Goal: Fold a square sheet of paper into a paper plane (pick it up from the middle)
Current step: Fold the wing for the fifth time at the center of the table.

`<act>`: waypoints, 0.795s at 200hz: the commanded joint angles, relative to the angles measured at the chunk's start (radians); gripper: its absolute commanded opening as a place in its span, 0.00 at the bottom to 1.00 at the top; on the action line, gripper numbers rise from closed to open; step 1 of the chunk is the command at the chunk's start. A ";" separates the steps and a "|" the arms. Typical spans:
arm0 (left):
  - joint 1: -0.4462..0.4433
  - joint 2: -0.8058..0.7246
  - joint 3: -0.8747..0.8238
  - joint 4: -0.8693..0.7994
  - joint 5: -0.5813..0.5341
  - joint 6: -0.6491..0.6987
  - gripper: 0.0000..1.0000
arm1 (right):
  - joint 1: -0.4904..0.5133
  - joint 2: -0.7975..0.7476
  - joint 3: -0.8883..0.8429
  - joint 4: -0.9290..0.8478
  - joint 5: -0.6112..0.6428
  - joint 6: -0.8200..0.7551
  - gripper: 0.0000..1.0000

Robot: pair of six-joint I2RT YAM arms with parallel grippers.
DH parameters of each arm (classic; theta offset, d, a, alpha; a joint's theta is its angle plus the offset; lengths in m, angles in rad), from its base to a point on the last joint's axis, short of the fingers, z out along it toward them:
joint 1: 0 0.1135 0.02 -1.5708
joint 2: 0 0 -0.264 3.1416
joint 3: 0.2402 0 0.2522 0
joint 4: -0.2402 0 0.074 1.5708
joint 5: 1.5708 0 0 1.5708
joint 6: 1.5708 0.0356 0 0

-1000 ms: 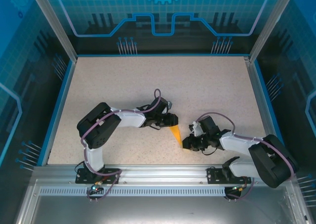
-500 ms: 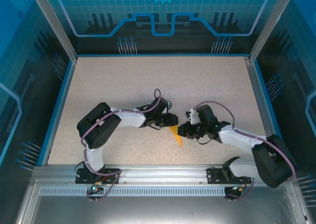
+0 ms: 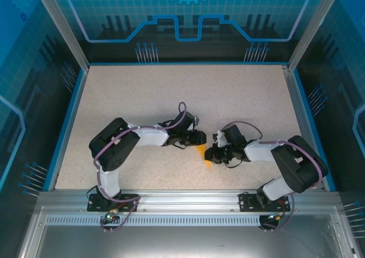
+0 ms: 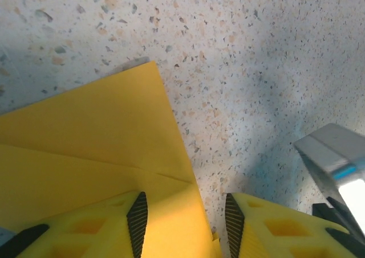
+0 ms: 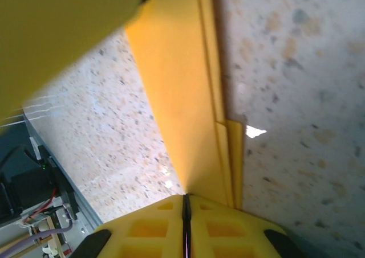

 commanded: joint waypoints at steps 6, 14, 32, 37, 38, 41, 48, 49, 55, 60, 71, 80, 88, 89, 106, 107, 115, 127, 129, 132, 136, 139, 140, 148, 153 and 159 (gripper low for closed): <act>0.007 -0.037 0.041 -0.085 -0.017 0.047 0.47 | 0.000 0.033 -0.045 -0.032 0.024 -0.042 0.08; 0.008 -0.055 0.051 -0.092 -0.011 0.049 0.49 | 0.000 0.039 -0.053 -0.029 0.033 -0.041 0.07; 0.008 -0.098 0.059 -0.096 0.013 0.050 0.49 | 0.002 0.048 -0.065 -0.008 0.036 -0.028 0.07; 0.008 -0.110 0.055 -0.090 0.019 0.048 0.49 | 0.003 0.049 -0.066 -0.004 0.039 -0.023 0.07; 0.008 -0.113 0.054 -0.089 0.020 0.046 0.48 | 0.003 0.049 -0.066 -0.004 0.040 -0.022 0.07; 0.007 -0.119 0.049 -0.085 0.023 0.043 0.48 | 0.004 0.049 -0.067 -0.002 0.042 -0.020 0.07; 0.006 -0.134 0.037 -0.067 0.031 0.036 0.47 | 0.005 0.049 -0.067 0.002 0.045 -0.017 0.07; 0.006 -0.136 0.035 -0.066 0.033 0.034 0.47 | 0.005 0.049 -0.067 0.002 0.045 -0.017 0.07; 0.006 -0.146 0.025 -0.054 0.038 0.027 0.46 | 0.007 0.047 -0.067 0.001 0.046 -0.015 0.07; 0.006 -0.152 0.018 -0.047 0.039 0.022 0.45 | 0.009 0.045 -0.067 0.001 0.048 -0.013 0.07; 0.007 -0.158 0.004 -0.039 0.036 0.010 0.43 | 0.009 0.040 -0.067 0.000 0.055 -0.009 0.07; 0.006 -0.154 -0.005 -0.030 0.036 0.002 0.43 | 0.008 0.037 -0.068 -0.002 0.059 -0.007 0.07; 0.007 -0.147 -0.018 -0.013 0.039 -0.009 0.42 | 0.008 0.035 -0.067 -0.003 0.059 -0.008 0.07; 0.006 -0.147 -0.019 -0.010 0.040 -0.010 0.42 | 0.008 0.035 -0.068 -0.003 0.059 -0.008 0.07; 0.005 -0.119 -0.041 0.048 0.056 -0.038 0.42 | 0.008 0.035 -0.067 -0.005 0.055 -0.007 0.07; 0.004 -0.116 -0.042 0.052 0.057 -0.039 0.42 | 0.009 0.035 -0.067 -0.005 0.054 -0.007 0.07; 0.004 -0.099 -0.047 0.073 0.064 -0.052 0.42 | 0.008 0.035 -0.066 -0.006 0.054 -0.009 0.07; 0.005 -0.075 -0.056 0.100 0.058 -0.063 0.42 | 0.008 0.034 -0.067 -0.009 0.056 -0.009 0.07; 0.005 -0.070 -0.057 0.103 0.056 -0.065 0.42 | 0.008 0.034 -0.068 -0.010 0.057 -0.010 0.07; 0.005 -0.064 -0.059 0.108 0.052 -0.066 0.42 | 0.008 0.034 -0.068 -0.011 0.056 -0.009 0.07; 0.005 -0.057 -0.062 0.113 0.047 -0.068 0.42 | 0.008 0.033 -0.068 -0.011 0.057 -0.009 0.07; 0.005 -0.052 -0.062 0.115 0.042 -0.069 0.42 | 0.008 0.032 -0.069 -0.010 0.057 -0.009 0.07; 0.005 -0.050 -0.062 0.116 0.040 -0.068 0.42 | 0.008 0.032 -0.069 -0.010 0.057 -0.010 0.07; 0.004 -0.035 -0.064 0.123 0.031 -0.068 0.42 | 0.008 0.030 -0.071 -0.012 0.055 -0.009 0.07; 0.004 -0.026 -0.064 0.126 0.025 -0.067 0.42 | 0.008 0.028 -0.072 -0.012 0.055 -0.010 0.07; 0.006 -0.014 -0.063 0.127 0.018 -0.067 0.42 | 0.009 0.025 -0.073 -0.014 0.055 -0.009 0.07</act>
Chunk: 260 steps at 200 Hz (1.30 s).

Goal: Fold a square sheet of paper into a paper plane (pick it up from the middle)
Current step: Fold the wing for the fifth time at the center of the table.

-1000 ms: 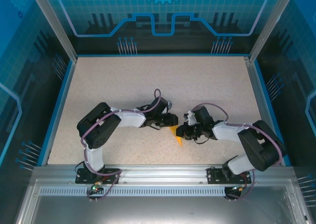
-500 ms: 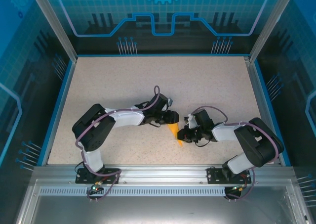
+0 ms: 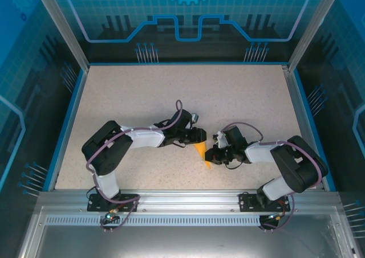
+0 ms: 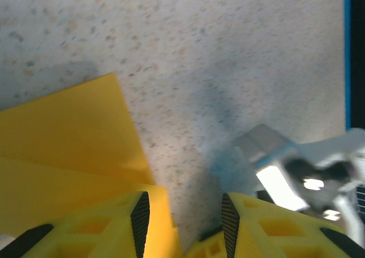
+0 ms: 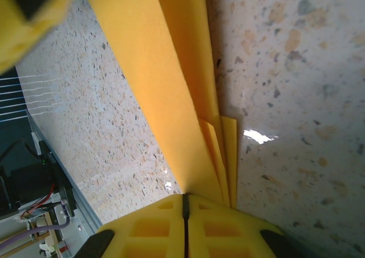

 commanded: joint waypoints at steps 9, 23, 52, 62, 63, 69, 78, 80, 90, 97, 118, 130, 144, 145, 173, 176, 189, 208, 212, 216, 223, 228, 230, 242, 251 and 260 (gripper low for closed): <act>0.008 0.060 -0.014 0.057 -0.022 -0.020 0.42 | 0.010 0.019 -0.048 -0.079 0.065 0.001 0.07; 0.012 0.079 -0.018 0.060 -0.051 -0.017 0.42 | 0.010 0.012 -0.051 -0.090 0.070 -0.003 0.07; 0.041 0.095 -0.033 0.056 -0.080 -0.015 0.42 | 0.010 -0.002 -0.060 -0.111 0.075 -0.013 0.06; 0.056 0.095 -0.042 0.059 -0.081 -0.015 0.42 | 0.009 -0.005 -0.061 -0.117 0.076 -0.020 0.06; 0.058 0.095 -0.043 0.059 -0.080 -0.015 0.42 | 0.010 -0.005 -0.061 -0.117 0.077 -0.021 0.06; 0.066 0.095 -0.049 0.062 -0.078 -0.011 0.42 | 0.010 -0.006 -0.063 -0.121 0.079 -0.022 0.06; 0.076 0.092 -0.054 0.058 -0.077 -0.004 0.42 | 0.008 -0.005 -0.065 -0.125 0.079 -0.026 0.06; 0.080 0.091 -0.055 0.057 -0.079 -0.001 0.42 | 0.008 -0.005 -0.064 -0.124 0.079 -0.026 0.06; 0.090 0.088 -0.059 0.051 -0.080 0.008 0.43 | 0.009 -0.004 -0.068 -0.123 0.079 -0.027 0.05; 0.099 0.086 -0.061 0.046 -0.083 0.010 0.43 | 0.009 -0.004 -0.071 -0.121 0.078 -0.026 0.05; 0.125 0.086 -0.067 0.055 -0.075 0.014 0.43 | 0.008 -0.005 -0.075 -0.116 0.075 -0.026 0.06; 0.135 0.083 -0.065 0.047 -0.074 0.022 0.43 | 0.009 -0.008 -0.078 -0.114 0.072 -0.026 0.06; 0.144 0.080 -0.059 0.039 -0.067 0.033 0.43 | 0.008 -0.011 -0.079 -0.112 0.070 -0.027 0.06; 0.145 0.080 -0.059 0.039 -0.066 0.034 0.43 | 0.008 -0.011 -0.079 -0.113 0.069 -0.026 0.06; 0.158 0.066 -0.044 0.013 -0.059 0.052 0.43 | 0.008 -0.015 -0.074 -0.104 0.059 -0.023 0.06; 0.158 0.062 -0.042 0.009 -0.058 0.055 0.43 | 0.009 -0.016 -0.073 -0.103 0.058 -0.023 0.06; 0.159 0.037 -0.036 -0.011 -0.059 0.065 0.44 | 0.008 -0.015 -0.069 -0.097 0.053 -0.020 0.06; 0.161 -0.015 -0.020 -0.060 -0.073 0.089 0.45 | 0.008 -0.012 -0.061 -0.095 0.050 -0.021 0.06; 0.162 -0.029 -0.017 -0.075 -0.079 0.097 0.46 | 0.009 -0.012 -0.059 -0.094 0.049 -0.022 0.06; 0.163 -0.040 -0.013 -0.089 -0.087 0.103 0.46 | 0.007 -0.011 -0.057 -0.092 0.047 -0.021 0.06; 0.163 -0.064 -0.010 -0.107 -0.099 0.111 0.46 | 0.009 -0.009 -0.055 -0.086 0.043 -0.022 0.06; 0.163 -0.082 -0.011 -0.115 -0.103 0.114 0.46 | 0.009 -0.007 -0.054 -0.081 0.040 -0.023 0.06; 0.163 -0.088 -0.011 -0.117 -0.104 0.114 0.46 | 0.010 -0.007 -0.054 -0.079 0.038 -0.023 0.07; 0.162 -0.129 -0.017 -0.124 -0.098 0.113 0.47 | 0.010 -0.001 -0.051 -0.078 0.038 -0.023 0.07; 0.159 -0.158 -0.023 -0.124 -0.086 0.106 0.47 | 0.010 0.003 -0.050 -0.072 0.036 -0.022 0.07; 0.153 -0.184 -0.027 -0.126 -0.078 0.099 0.48 | 0.010 0.005 -0.054 -0.063 0.036 -0.018 0.07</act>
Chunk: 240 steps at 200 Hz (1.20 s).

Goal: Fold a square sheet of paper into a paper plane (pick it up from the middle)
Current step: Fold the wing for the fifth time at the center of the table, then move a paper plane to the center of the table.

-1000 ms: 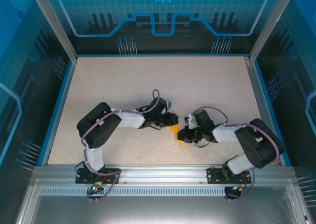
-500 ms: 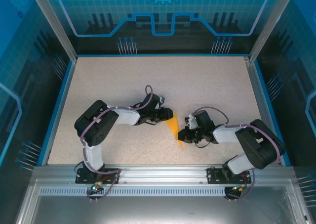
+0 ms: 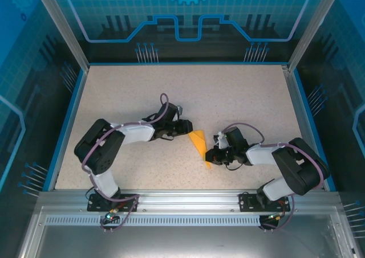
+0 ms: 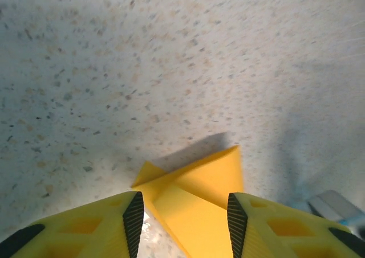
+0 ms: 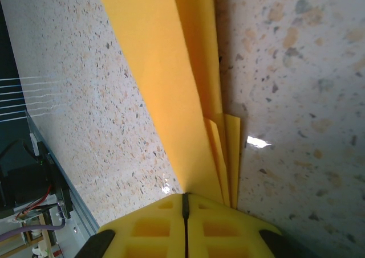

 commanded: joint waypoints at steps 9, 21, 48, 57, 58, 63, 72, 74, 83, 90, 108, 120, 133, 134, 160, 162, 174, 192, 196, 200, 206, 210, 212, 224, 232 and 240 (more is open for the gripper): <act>-0.020 -0.114 -0.003 -0.045 -0.002 0.018 0.48 | 0.007 0.034 -0.024 -0.092 0.020 -0.010 0.07; -0.043 -0.132 -0.013 -0.027 0.012 0.002 0.48 | 0.008 0.034 -0.025 -0.083 0.019 -0.007 0.07; -0.107 -0.103 -0.003 0.004 0.031 -0.034 0.48 | 0.009 0.026 -0.028 -0.064 0.008 0.005 0.08; -0.126 -0.076 0.003 0.018 0.031 -0.043 0.48 | 0.008 0.021 -0.028 -0.064 0.005 0.005 0.09; -0.127 -0.072 0.004 0.019 0.030 -0.044 0.48 | 0.008 0.021 -0.028 -0.064 0.004 0.004 0.09; -0.138 -0.056 0.009 0.021 0.028 -0.048 0.47 | 0.008 0.018 -0.027 -0.064 0.002 0.001 0.09; -0.150 -0.027 0.016 0.027 0.026 -0.058 0.47 | 0.008 0.012 -0.024 -0.064 -0.002 0.001 0.09; -0.155 -0.023 0.017 0.030 0.025 -0.060 0.46 | 0.008 0.010 -0.023 -0.064 -0.001 0.002 0.09; -0.161 -0.002 0.014 0.047 0.023 -0.072 0.46 | 0.007 0.004 -0.019 -0.067 -0.003 0.002 0.10; -0.165 0.016 0.009 0.059 0.021 -0.081 0.46 | 0.008 -0.001 -0.018 -0.066 -0.009 0.001 0.09; -0.166 0.048 0.002 0.072 0.016 -0.091 0.46 | 0.008 -0.022 -0.015 -0.062 -0.023 0.005 0.10; -0.165 0.066 0.004 0.063 0.005 -0.085 0.46 | 0.008 -0.047 -0.010 -0.064 -0.033 0.005 0.11; -0.166 0.079 0.004 0.059 -0.005 -0.083 0.46 | 0.005 -0.088 0.004 -0.103 -0.030 -0.010 0.13; -0.166 0.080 0.004 0.058 -0.005 -0.083 0.46 | 0.005 -0.092 0.005 -0.109 -0.028 -0.013 0.14; -0.167 0.060 -0.025 0.097 0.005 -0.107 0.46 | -0.042 -0.203 0.040 -0.282 0.052 -0.071 0.19; -0.167 0.058 -0.027 0.100 0.006 -0.108 0.47 | -0.049 -0.208 0.040 -0.287 0.051 -0.074 0.20; -0.169 0.028 -0.040 0.109 0.002 -0.114 0.48 | -0.095 -0.252 0.037 -0.313 0.050 -0.087 0.22; -0.172 -0.022 -0.055 0.096 -0.011 -0.118 0.51 | -0.145 -0.283 0.051 -0.385 0.108 -0.116 0.25; -0.174 -0.032 -0.058 0.091 -0.016 -0.119 0.52 | -0.153 -0.285 0.055 -0.395 0.113 -0.123 0.25; -0.176 -0.043 -0.063 0.087 -0.024 -0.121 0.54 | -0.160 -0.283 0.056 -0.399 0.110 -0.129 0.26; -0.181 -0.060 -0.070 0.079 -0.042 -0.126 0.57 | -0.168 -0.280 0.058 -0.395 0.091 -0.138 0.27; -0.186 -0.072 -0.073 0.068 -0.057 -0.134 0.59 | -0.171 -0.278 0.060 -0.386 0.075 -0.142 0.28; -0.189 -0.077 -0.076 0.062 -0.066 -0.137 0.60 | -0.172 -0.277 0.059 -0.379 0.065 -0.144 0.29; -0.210 -0.096 -0.071 -0.001 -0.124 -0.169 0.66 | -0.170 -0.270 0.062 -0.351 0.025 -0.148 0.31; -0.225 -0.097 -0.055 -0.053 -0.155 -0.184 0.68 | -0.170 -0.268 0.061 -0.344 0.024 -0.147 0.31; -0.239 -0.092 -0.033 -0.105 -0.185 -0.194 0.70 | -0.169 -0.267 0.062 -0.342 0.028 -0.146 0.32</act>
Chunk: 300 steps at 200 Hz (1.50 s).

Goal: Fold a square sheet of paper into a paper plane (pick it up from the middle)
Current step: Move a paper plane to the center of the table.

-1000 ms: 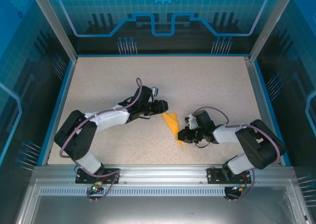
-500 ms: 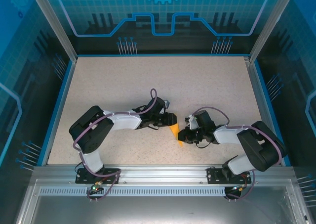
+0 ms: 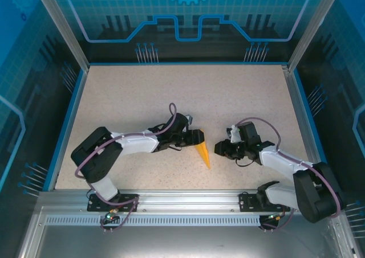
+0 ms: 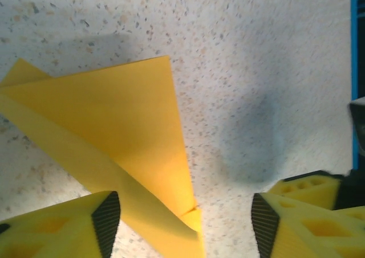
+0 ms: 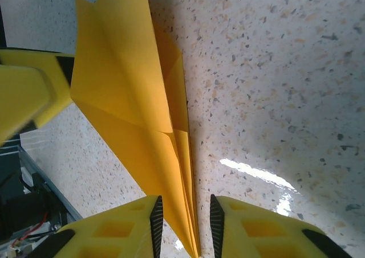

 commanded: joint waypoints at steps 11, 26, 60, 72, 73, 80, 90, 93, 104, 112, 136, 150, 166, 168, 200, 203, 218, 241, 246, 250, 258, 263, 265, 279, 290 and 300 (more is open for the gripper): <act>-0.063 -0.010 0.068 -0.231 -0.157 -0.066 0.70 | -0.011 0.010 0.018 -0.016 -0.031 -0.033 0.34; -0.085 0.016 0.116 -0.313 -0.198 -0.072 0.71 | -0.011 0.021 0.016 0.005 -0.043 -0.032 0.35; -0.097 0.039 0.160 -0.398 -0.247 -0.108 0.65 | 0.004 0.064 0.033 0.026 -0.060 -0.042 0.37; -0.097 0.034 0.167 -0.425 -0.269 -0.113 0.63 | 0.011 0.076 0.041 0.031 -0.061 -0.045 0.38; -0.097 0.035 0.167 -0.427 -0.270 -0.113 0.63 | 0.012 0.078 0.041 0.031 -0.061 -0.045 0.38; -0.097 0.031 0.169 -0.437 -0.274 -0.113 0.61 | 0.015 0.085 0.047 0.034 -0.059 -0.046 0.38; -0.097 0.031 0.170 -0.439 -0.271 -0.111 0.58 | 0.021 0.099 0.054 0.039 -0.058 -0.046 0.39; -0.097 0.030 0.170 -0.437 -0.268 -0.110 0.56 | 0.023 0.104 0.056 0.041 -0.057 -0.045 0.39; -0.097 0.031 0.169 -0.439 -0.260 -0.105 0.54 | 0.031 0.122 0.062 0.051 -0.057 -0.044 0.39; -0.097 0.033 0.170 -0.441 -0.258 -0.104 0.52 | 0.036 0.135 0.067 0.062 -0.058 -0.044 0.39; -0.097 0.032 0.164 -0.434 -0.247 -0.107 0.46 | 0.050 0.178 0.088 0.075 -0.051 -0.044 0.40; -0.097 0.032 0.162 -0.433 -0.248 -0.108 0.42 | 0.056 0.207 0.097 0.087 -0.054 -0.044 0.41; -0.097 0.030 0.159 -0.437 -0.248 -0.108 0.40 | 0.064 0.236 0.110 0.096 -0.055 -0.045 0.42; -0.097 0.029 0.158 -0.438 -0.248 -0.105 0.40 | 0.066 0.239 0.111 0.097 -0.055 -0.045 0.42; -0.097 0.024 0.153 -0.446 -0.255 -0.098 0.33 | 0.079 0.283 0.131 0.111 -0.062 -0.048 0.44; -0.097 0.023 0.153 -0.448 -0.255 -0.097 0.32 | 0.080 0.287 0.134 0.112 -0.064 -0.049 0.44; -0.097 0.025 0.152 -0.448 -0.252 -0.096 0.32 | 0.088 0.308 0.146 0.113 -0.071 -0.056 0.44; -0.097 0.027 0.149 -0.446 -0.251 -0.096 0.31 | 0.099 0.335 0.153 0.138 -0.102 -0.053 0.44; -0.097 0.026 0.147 -0.447 -0.251 -0.096 0.31 | 0.102 0.337 0.156 0.140 -0.103 -0.051 0.43; -0.097 0.026 0.146 -0.446 -0.251 -0.095 0.31 | 0.105 0.337 0.157 0.141 -0.103 -0.051 0.43; -0.097 0.024 0.146 -0.445 -0.254 -0.095 0.31 | 0.111 0.335 0.157 0.143 -0.102 -0.050 0.42; -0.097 0.024 0.144 -0.445 -0.254 -0.095 0.31 | 0.113 0.333 0.156 0.143 -0.101 -0.051 0.41; -0.097 0.023 0.144 -0.444 -0.254 -0.095 0.31 | 0.114 0.332 0.156 0.143 -0.101 -0.051 0.41; -0.097 0.019 0.141 -0.444 -0.256 -0.093 0.31 | 0.121 0.324 0.157 0.135 -0.094 -0.053 0.41; -0.097 0.017 0.138 -0.440 -0.257 -0.092 0.31 | 0.125 0.313 0.155 0.126 -0.086 -0.056 0.39; -0.097 0.012 0.134 -0.439 -0.258 -0.094 0.31 | 0.131 0.302 0.154 0.115 -0.079 -0.060 0.38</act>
